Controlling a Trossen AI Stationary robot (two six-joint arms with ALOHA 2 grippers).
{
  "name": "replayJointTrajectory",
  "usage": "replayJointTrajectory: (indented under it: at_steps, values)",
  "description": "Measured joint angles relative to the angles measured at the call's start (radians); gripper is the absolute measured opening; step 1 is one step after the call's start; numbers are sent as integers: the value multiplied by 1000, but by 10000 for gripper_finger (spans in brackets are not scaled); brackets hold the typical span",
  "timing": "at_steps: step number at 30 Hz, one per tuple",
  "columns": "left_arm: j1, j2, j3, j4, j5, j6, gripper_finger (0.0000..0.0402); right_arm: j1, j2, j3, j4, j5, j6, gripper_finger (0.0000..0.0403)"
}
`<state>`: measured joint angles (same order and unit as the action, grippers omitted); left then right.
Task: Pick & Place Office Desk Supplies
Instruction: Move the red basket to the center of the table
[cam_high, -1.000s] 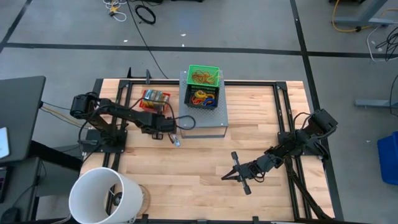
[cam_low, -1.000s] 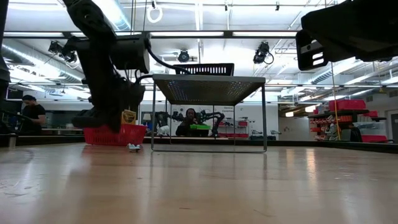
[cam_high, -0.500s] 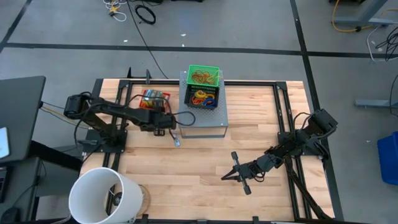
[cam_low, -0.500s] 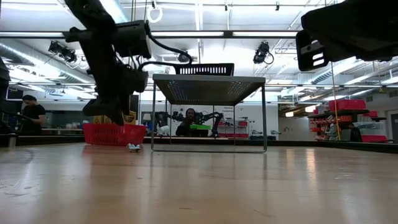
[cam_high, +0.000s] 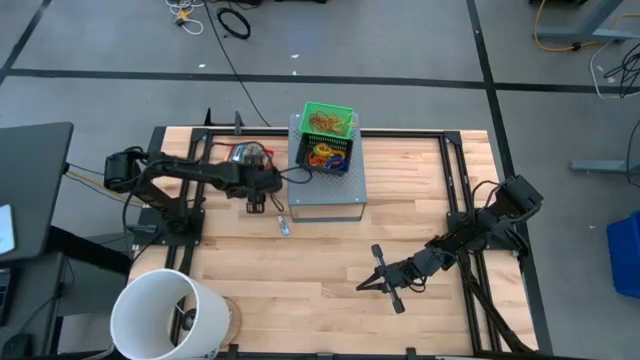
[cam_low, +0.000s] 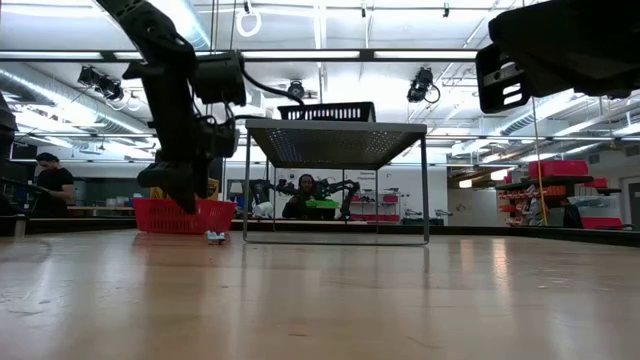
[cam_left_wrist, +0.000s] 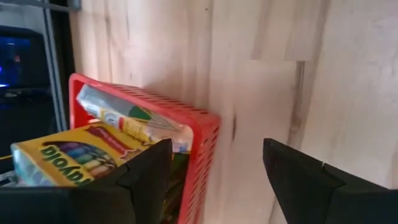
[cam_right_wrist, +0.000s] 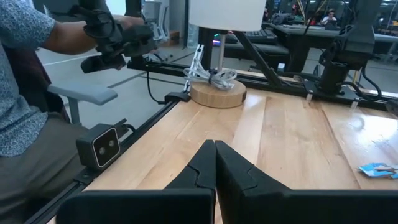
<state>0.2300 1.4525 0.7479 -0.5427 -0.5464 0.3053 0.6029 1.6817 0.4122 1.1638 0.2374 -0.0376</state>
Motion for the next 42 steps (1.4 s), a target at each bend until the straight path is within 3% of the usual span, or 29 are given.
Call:
replayJointTrajectory:
  at_steps: [10,17,21,27,42]
  values:
    - [85,0,0,3,15,28,211,0,0,0,2,-6,0,2]
    - [106,0,0,3,117,38,162,0,0,0,15,-9,0,2]
    - [102,0,0,3,132,57,118,0,0,0,15,-9,0,2]
    - [81,1,0,-22,138,86,19,0,0,0,21,-9,0,2]
    - [-106,1,0,-153,118,-25,11,1,0,1,40,-20,-1,2]
